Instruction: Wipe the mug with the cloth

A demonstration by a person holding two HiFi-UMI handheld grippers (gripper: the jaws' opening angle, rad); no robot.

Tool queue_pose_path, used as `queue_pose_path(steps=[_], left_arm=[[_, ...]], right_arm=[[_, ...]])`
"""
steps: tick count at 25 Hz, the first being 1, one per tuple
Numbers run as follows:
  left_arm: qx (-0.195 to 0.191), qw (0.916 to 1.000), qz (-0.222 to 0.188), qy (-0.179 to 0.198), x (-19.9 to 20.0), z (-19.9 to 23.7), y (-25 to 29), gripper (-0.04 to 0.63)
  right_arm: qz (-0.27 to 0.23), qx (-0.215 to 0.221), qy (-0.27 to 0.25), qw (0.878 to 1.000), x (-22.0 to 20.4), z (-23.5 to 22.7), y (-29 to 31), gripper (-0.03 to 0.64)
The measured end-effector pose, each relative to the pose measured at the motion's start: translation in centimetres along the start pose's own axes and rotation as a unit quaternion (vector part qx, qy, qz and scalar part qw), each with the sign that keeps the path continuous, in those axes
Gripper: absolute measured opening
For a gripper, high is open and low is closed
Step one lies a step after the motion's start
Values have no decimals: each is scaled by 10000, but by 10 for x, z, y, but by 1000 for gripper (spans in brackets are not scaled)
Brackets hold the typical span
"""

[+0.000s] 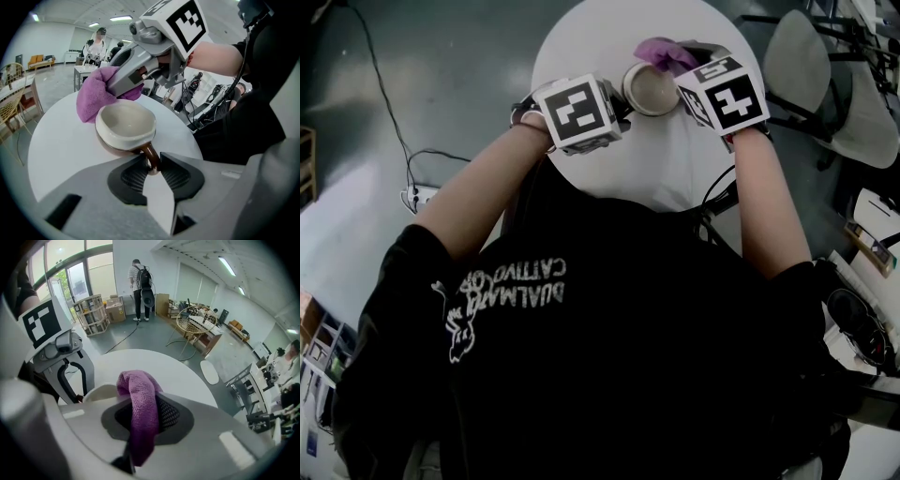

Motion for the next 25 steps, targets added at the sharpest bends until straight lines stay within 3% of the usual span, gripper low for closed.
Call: queue_pose_path(steps=[7, 12, 19, 25], left_arm=[[-141, 9998, 39, 159, 6, 0, -2, 81], [-172, 9998, -10, 126, 6, -1, -3, 81], [-112, 9999, -64, -6, -1, 3, -6, 81], [-25, 10000, -22, 37, -4, 4, -9, 78]], right_arm=[[-205, 290, -561, 9978, 15, 13, 2, 57], [-224, 360, -1098, 9931, 21, 26, 0, 57], [-219, 622, -1424, 9876, 24, 44, -5, 56], [-302, 1153, -2135, 9696, 29, 72, -11, 56]])
Point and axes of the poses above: the fingertips, and each gripper's own axes: y forward along the fingers, z to its left, x out of its top, the point moved 2 cm from there along -y, backward along the fingers, and after that the axes turned 5 degrees about -x, right-handed, at the moved point
